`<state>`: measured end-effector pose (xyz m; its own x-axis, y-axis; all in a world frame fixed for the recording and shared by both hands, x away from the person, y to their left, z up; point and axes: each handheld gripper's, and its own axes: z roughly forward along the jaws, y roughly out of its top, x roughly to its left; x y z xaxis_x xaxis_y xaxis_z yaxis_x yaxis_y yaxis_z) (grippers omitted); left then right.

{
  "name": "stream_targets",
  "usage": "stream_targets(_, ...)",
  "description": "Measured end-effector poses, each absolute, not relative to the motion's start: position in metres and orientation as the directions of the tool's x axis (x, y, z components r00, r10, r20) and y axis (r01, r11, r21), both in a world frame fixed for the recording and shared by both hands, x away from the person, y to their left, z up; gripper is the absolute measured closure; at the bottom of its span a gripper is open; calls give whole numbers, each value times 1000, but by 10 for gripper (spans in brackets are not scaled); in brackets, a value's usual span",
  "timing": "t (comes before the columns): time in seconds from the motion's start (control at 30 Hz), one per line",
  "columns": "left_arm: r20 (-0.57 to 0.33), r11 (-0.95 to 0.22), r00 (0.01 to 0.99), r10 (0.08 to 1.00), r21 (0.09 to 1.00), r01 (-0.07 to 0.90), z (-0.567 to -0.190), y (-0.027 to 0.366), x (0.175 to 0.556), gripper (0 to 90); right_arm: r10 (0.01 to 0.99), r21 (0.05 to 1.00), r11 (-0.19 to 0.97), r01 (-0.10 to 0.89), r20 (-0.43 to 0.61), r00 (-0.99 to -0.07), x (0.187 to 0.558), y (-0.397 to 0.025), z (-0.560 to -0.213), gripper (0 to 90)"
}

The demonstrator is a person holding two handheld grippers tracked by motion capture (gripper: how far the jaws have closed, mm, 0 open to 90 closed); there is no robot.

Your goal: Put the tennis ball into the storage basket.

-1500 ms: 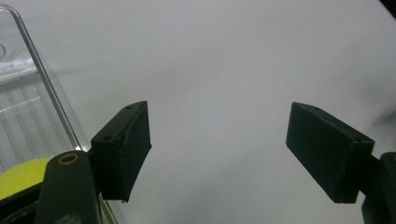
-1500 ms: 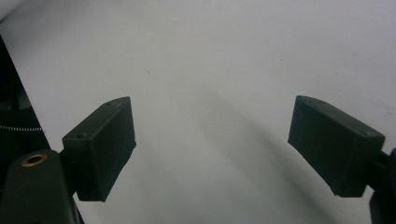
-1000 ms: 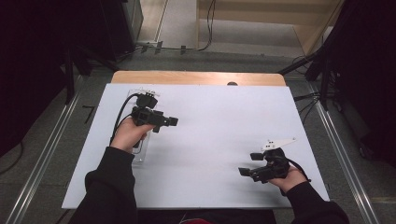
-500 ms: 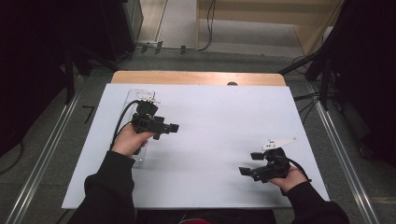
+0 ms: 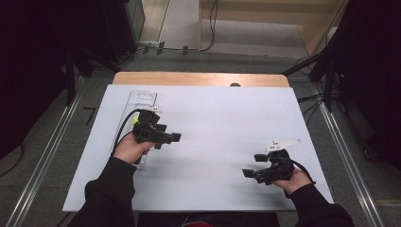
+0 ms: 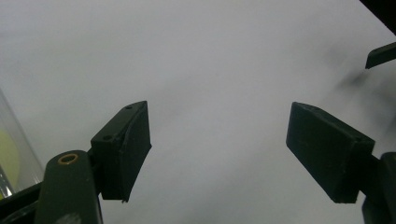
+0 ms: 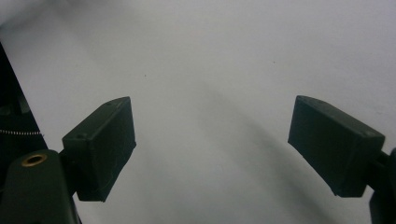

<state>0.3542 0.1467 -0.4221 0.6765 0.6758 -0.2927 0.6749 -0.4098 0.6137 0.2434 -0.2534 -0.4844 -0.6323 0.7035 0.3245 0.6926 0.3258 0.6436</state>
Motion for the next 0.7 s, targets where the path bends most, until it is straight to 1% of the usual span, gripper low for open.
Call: stream_targets(0.7, -298, -430, 717, 630, 634, 642, -430, 155, 320, 226, 709, 642, 316, 699, 330, -623, 245, -254, -485, 128)
